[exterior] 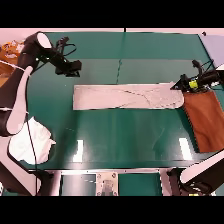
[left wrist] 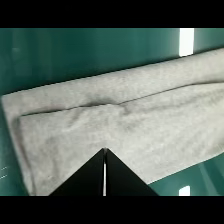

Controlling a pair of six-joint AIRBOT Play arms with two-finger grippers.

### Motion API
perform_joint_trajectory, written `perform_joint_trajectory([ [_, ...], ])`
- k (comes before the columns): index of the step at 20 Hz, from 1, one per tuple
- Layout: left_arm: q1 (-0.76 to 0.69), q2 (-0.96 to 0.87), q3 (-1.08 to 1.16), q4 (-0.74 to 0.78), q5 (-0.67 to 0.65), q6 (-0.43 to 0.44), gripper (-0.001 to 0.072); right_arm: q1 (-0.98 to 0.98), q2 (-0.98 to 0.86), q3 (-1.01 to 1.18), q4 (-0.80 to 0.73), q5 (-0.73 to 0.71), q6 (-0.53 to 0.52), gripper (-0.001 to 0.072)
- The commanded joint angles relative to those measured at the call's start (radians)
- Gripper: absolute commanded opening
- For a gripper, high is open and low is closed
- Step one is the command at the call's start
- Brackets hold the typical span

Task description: Fold the shirts.

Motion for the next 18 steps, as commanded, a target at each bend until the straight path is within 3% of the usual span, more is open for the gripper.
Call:
perform_joint_trajectory([
  [1, -0.096, -0.022, 0.0, -0.033, 0.103, 0.007, 0.0021, 0.003, 0.11, 0.031, -0.064, 0.006, 0.032, 0.0013],
  [4, -0.266, -0.103, 0.0, -0.082, 0.265, 0.022, 0.0021, 0.031, 0.215, 0.031, -0.035, 0.059, 0.039, 0.0013],
  [7, -0.43, -0.22, 0.0, -0.229, 0.482, 0.082, 0.0021, 0.087, 0.293, 0.032, 0.049, 0.108, 0.077, 0.0013],
  [10, -0.53, -0.302, 0.001, -0.312, 0.594, 0.086, 0.0021, 0.155, 0.36, 0.073, 0.15, 0.11, 0.126, 0.0013],
  [15, -0.55, -0.326, 0.001, -0.372, 0.557, 0.089, 0.0022, 0.253, 0.383, 0.105, 0.22, 0.109, 0.152, 0.0014],
  [18, -0.493, -0.293, 0.001, -0.362, 0.361, 0.161, 0.0021, 0.281, 0.383, 0.106, 0.212, 0.099, 0.152, 0.0014],
])
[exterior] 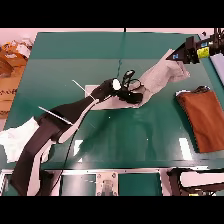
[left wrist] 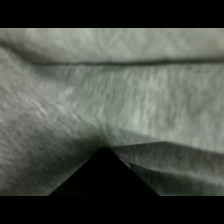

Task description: Fold the shirts.

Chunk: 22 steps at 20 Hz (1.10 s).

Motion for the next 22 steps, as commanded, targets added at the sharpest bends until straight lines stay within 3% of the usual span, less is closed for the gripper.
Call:
perform_joint_trajectory([
  [1, 0.064, 0.044, 0.003, 0.013, -0.227, 0.076, 0.0021, 0.039, 0.006, 0.006, 0.015, -0.015, 0.01, 0.0014],
  [6, 0.3, 0.243, 0.09, 0.386, -0.605, 0.07, 0.0022, 0.135, 0.005, 0.005, 0.016, -0.101, 0.036, 0.0015],
  [9, 0.452, 0.357, 0.098, 0.441, -0.637, 0.047, 0.0022, 0.29, -0.034, 0.001, 0.015, -0.236, 0.036, 0.0015],
  [13, 0.581, 0.441, 0.1, 0.441, -0.634, 0.046, 0.0022, 0.58, -0.227, -0.006, 0.021, -0.463, 0.037, 0.0025],
  [14, 0.596, 0.446, 0.1, 0.441, -0.634, 0.046, 0.0022, 0.653, -0.293, -0.006, 0.056, -0.542, 0.035, 0.0066],
  [15, 0.608, 0.447, 0.1, 0.441, -0.635, 0.046, 0.0022, 0.725, -0.362, -0.004, 0.106, -0.632, 0.012, 0.017],
  [16, 0.616, 0.447, 0.099, 0.441, -0.641, 0.046, 0.0022, 0.774, -0.416, 0.004, 0.119, -0.691, 0.001, 0.0364],
  [17, 0.622, 0.447, 0.099, 0.446, -0.645, 0.047, 0.0022, 0.794, -0.455, 0.01, 0.113, -0.725, 0.002, 0.0437],
  [18, 0.622, 0.447, 0.1, 0.444, -0.649, 0.047, 0.0022, 0.786, -0.471, 0.01, 0.113, -0.715, 0.021, 0.0341],
  [19, 0.622, 0.447, 0.099, 0.446, -0.652, 0.049, 0.0022, 0.749, -0.471, 0.01, 0.112, -0.67, 0.037, 0.0052],
  [20, 0.622, 0.447, 0.099, 0.446, -0.654, 0.049, 0.0022, 0.697, -0.463, 0.017, 0.112, -0.61, 0.05, 0.0013],
  [22, 0.622, 0.447, 0.099, 0.446, -0.649, 0.049, 0.0022, 0.556, -0.425, 0.024, 0.103, -0.477, 0.072, 0.0011],
])
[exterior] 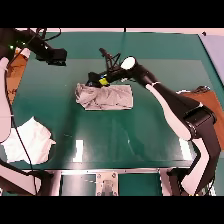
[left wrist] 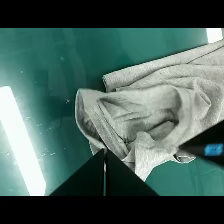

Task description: Fold the shirts.

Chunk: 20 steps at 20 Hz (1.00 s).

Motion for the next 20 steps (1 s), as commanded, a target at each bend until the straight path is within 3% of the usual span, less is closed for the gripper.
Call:
perform_joint_trajectory([
  [1, 0.01, 0.003, 0.001, 0.007, 0.002, 0.002, 0.0022, -0.178, 0.029, 0.008, -0.042, 0.158, 0.041, 0.0011],
  [4, 0.01, 0.003, 0.001, 0.011, 0.004, 0.002, 0.0022, -0.396, 0.133, -0.047, -0.248, 0.324, 0.092, 0.0011],
  [7, 0.01, 0.003, 0.001, 0.014, 0.004, 0.002, 0.0022, -0.568, 0.254, -0.304, -0.271, 0.261, 0.079, 0.0024],
  [8, 0.01, 0.003, 0.001, 0.014, 0.004, 0.002, 0.0022, -0.594, 0.257, -0.368, -0.267, 0.241, 0.079, 0.0198],
  [9, 0.01, 0.003, 0.001, 0.014, 0.006, 0.002, 0.0022, -0.603, 0.248, -0.428, -0.249, 0.209, 0.075, 0.0497],
  [10, 0.01, 0.003, 0.001, 0.014, 0.006, 0.002, 0.0022, -0.596, 0.233, -0.478, -0.206, 0.172, 0.046, 0.0557],
  [13, 0.01, 0.003, 0.001, 0.014, 0.008, 0.002, 0.0022, -0.515, 0.154, -0.524, -0.049, 0.092, -0.042, 0.0557],
  [19, 0.01, 0.003, 0.001, 0.014, -0.001, 0.002, 0.0022, -0.29, 0.045, -0.463, 0.071, 0.033, -0.071, 0.0546],
  [20, 0.01, 0.003, 0.001, 0.014, -0.003, 0.002, 0.0022, -0.271, 0.045, -0.437, 0.071, 0.049, -0.072, 0.0216],
])
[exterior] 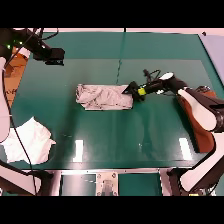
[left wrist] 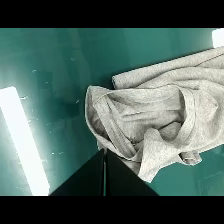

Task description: Fold the shirts.

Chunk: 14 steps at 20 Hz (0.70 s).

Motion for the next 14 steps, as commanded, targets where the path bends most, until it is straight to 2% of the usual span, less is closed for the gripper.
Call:
perform_joint_trajectory([
  [1, 0.0, 0.001, 0.001, 0.001, -0.006, 0.0, 0.0022, 0.084, -0.024, 0.066, 0.052, 0.008, -0.024, 0.0028],
  [7, 0.0, 0.001, 0.001, 0.001, -0.007, 0.0, 0.0022, -0.04, 0.136, 0.381, 0.015, 0.103, 0.065, 0.0013],
  [11, 0.0, 0.001, 0.001, 0.001, -0.006, 0.0, 0.0022, -0.29, 0.255, 0.597, -0.13, 0.213, 0.209, 0.0012],
  [14, 0.0, 0.001, 0.001, 0.0, -0.006, 0.0, 0.0022, -0.517, 0.309, 0.609, -0.144, 0.254, 0.247, 0.0012],
])
